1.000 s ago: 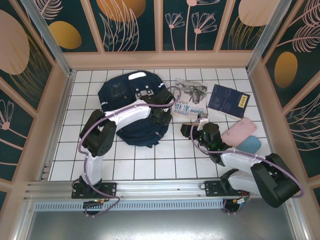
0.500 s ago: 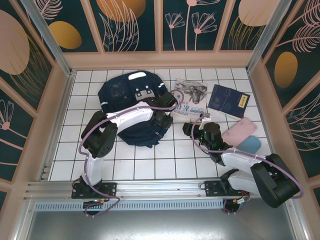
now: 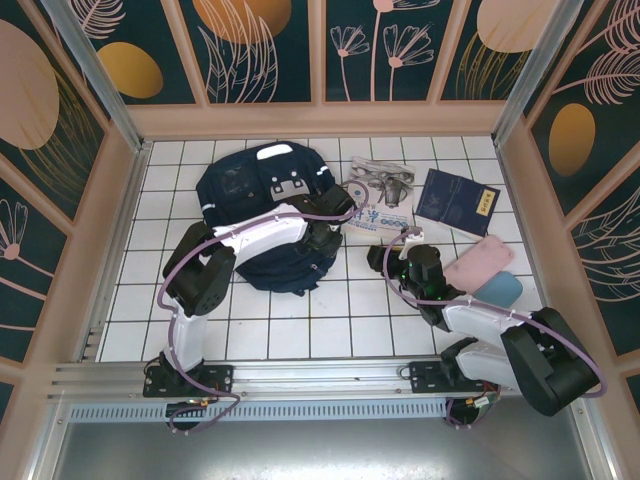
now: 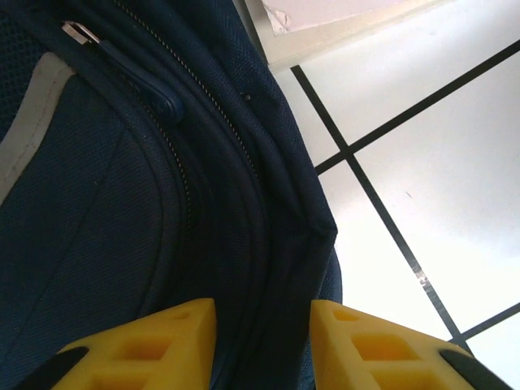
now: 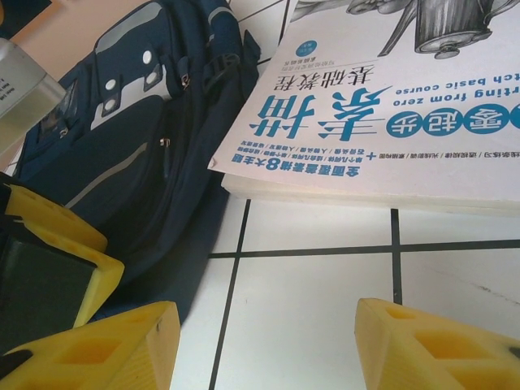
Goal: Pack the student bag
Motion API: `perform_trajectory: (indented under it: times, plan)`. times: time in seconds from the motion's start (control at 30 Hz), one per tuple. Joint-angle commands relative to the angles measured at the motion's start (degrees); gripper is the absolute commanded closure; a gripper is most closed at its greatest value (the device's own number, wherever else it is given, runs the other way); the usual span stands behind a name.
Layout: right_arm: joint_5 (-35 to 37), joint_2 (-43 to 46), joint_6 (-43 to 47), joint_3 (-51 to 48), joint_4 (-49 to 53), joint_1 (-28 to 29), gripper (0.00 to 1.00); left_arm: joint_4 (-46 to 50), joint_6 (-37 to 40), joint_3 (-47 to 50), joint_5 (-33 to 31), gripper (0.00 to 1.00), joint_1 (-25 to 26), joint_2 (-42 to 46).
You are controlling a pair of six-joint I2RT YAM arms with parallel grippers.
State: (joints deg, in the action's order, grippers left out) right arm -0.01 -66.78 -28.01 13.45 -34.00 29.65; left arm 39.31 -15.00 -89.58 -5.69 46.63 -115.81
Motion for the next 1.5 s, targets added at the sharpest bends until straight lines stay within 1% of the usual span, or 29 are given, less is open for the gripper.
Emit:
perform_trajectory:
  times: [0.0,0.13,0.27,0.4,0.5,0.6,0.63,0.67,0.7,0.8,0.87,0.93,1.03,1.17,1.33,1.47]
  plan:
    - [0.62,0.96,-0.31,1.23,0.08,-0.55,0.40,2.14,1.17,-0.98,-1.12,0.65,0.04,-1.22]
    - [0.57,0.87,-0.47,1.14,-0.20,-0.53,0.40,1.96,1.77,0.10,1.77,0.60,0.12,-0.96]
    - [0.63,0.44,-0.38,1.41,-0.45,-0.53,0.40,1.78,1.74,0.64,1.42,0.61,0.08,-0.81]
    - [0.63,0.34,-0.38,1.62,-0.33,-0.55,0.40,2.01,1.70,0.55,0.56,0.73,0.08,-1.42]
    - [0.62,0.75,-0.42,1.62,-0.11,-0.56,0.40,1.87,1.39,0.11,-0.42,0.87,0.05,-1.26]
    - [0.39,1.07,-0.17,1.58,0.31,-0.52,0.41,0.86,0.77,-0.46,-1.81,0.98,0.06,-0.04]
    - [-0.02,1.24,0.09,1.66,0.40,-0.53,0.41,0.38,0.54,-0.94,-2.12,1.00,-0.02,0.62]
    - [-0.54,1.39,0.34,1.80,0.60,-0.47,0.42,-0.18,0.27,-1.40,-2.45,1.00,-0.03,1.25]
    - [-1.98,1.52,1.01,1.88,0.40,-0.48,0.43,-0.77,0.01,-2.07,-2.65,1.00,-0.05,2.10]
    - [-9.41,1.41,3.83,2.84,-0.41,-0.46,0.45,-2.46,-0.71,-4.55,-2.22,1.00,-0.27,4.04]
    - [-16.85,0.49,5.01,4.57,-0.72,-0.56,0.44,-3.28,-1.23,-5.80,-1.43,1.00,-0.70,5.01]
    - [-24.17,-1.97,5.07,7.08,-0.87,-0.35,0.43,-4.38,-1.83,-6.33,-0.18,1.00,-1.27,5.85]
    - [-30.33,-6.38,4.51,9.44,-2.49,0.06,0.41,-5.50,-2.78,-6.31,1.64,1.00,-2.24,6.54]
    - [-31.99,-10.62,3.42,9.44,-7.23,0.10,0.41,-6.21,-4.96,-5.64,1.28,1.00,-3.56,7.30]
    - [-37.70,-16.71,1.62,12.53,-11.29,0.15,0.47,-7.97,-6.08,-3.93,2.63,1.00,-4.40,8.89]
    - [-39.45,-20.42,1.55,14.78,-12.85,0.15,0.53,-8.11,-6.23,-3.65,3.17,1.00,-4.53,9.40]
